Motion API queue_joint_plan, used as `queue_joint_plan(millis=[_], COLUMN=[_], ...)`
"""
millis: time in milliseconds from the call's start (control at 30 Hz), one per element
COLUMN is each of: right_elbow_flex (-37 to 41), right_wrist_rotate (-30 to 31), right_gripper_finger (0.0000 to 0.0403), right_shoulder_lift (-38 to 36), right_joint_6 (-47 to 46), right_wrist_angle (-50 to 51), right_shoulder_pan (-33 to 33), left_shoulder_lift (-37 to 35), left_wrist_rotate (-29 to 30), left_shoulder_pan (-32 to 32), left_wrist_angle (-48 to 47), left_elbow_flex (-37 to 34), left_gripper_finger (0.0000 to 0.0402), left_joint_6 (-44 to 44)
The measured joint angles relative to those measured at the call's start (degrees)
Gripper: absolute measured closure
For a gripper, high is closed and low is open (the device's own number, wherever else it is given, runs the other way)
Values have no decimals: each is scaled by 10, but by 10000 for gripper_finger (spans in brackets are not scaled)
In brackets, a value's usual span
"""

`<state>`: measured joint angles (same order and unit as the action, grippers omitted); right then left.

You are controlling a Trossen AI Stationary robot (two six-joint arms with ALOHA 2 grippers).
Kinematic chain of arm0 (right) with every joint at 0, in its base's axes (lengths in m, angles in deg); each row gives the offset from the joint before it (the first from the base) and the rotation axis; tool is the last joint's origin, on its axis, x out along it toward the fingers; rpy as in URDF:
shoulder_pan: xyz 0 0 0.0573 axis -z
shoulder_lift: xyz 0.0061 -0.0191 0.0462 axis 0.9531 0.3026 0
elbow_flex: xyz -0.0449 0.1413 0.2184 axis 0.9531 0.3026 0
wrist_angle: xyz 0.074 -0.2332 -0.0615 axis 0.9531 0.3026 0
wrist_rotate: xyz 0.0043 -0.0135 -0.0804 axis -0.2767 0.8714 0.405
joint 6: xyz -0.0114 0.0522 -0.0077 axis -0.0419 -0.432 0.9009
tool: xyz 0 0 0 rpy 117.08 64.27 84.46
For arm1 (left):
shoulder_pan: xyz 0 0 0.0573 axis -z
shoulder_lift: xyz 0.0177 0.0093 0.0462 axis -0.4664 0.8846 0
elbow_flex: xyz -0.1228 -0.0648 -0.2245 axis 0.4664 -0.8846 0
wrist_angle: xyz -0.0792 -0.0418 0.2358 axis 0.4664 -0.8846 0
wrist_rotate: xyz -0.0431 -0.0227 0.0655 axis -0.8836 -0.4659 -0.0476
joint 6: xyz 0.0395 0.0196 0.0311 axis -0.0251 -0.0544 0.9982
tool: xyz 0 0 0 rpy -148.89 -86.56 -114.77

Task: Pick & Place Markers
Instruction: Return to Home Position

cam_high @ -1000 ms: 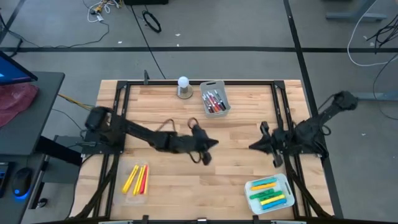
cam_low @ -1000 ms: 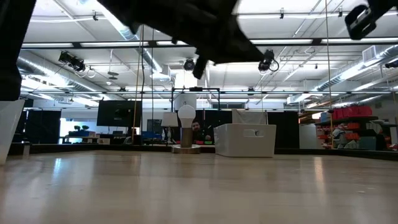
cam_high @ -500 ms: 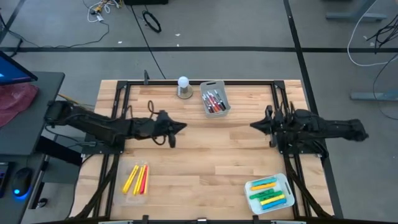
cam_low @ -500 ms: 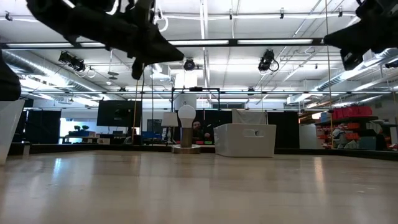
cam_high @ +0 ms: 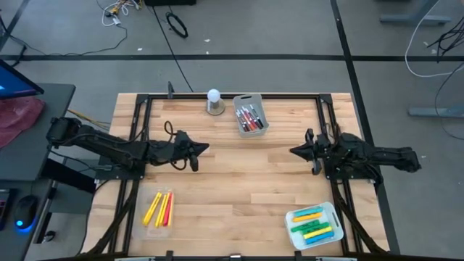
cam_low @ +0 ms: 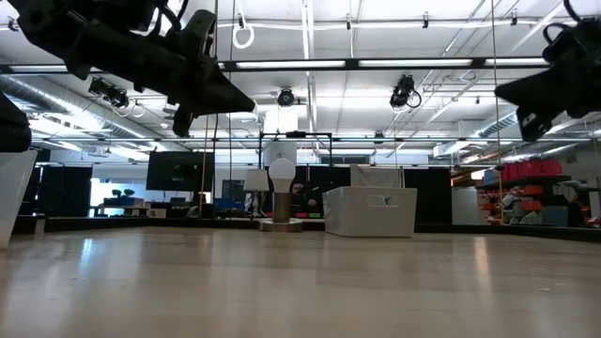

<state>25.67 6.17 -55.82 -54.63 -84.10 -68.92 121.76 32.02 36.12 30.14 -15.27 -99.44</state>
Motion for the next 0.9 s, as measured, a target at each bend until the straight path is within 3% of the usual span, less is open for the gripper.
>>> queue_joint_plan(millis=[367, 567, 667, 900], right_elbow_flex=[13, 13, 13, 13], right_wrist_rotate=[-19, 8, 41, 36], right_gripper_finger=[403, 401, 394, 384], right_shoulder_lift=[7, 9, 13, 34], right_joint_6=[-24, 0, -20, -23], right_wrist_angle=[-34, -30, -26, -25], right_shoulder_pan=[-3, -13, -13, -13], left_shoulder_lift=[2, 2, 2, -24], left_wrist_rotate=[8, 15, 2, -15], left_shoulder_pan=[2, 1, 1, -10], left_wrist_angle=[-3, 0, 4, 70], left_elbow_flex=[0, 0, 0, -31], left_gripper_finger=[385, 390, 390, 390], left_joint_6=[-29, -55, -30, 61])
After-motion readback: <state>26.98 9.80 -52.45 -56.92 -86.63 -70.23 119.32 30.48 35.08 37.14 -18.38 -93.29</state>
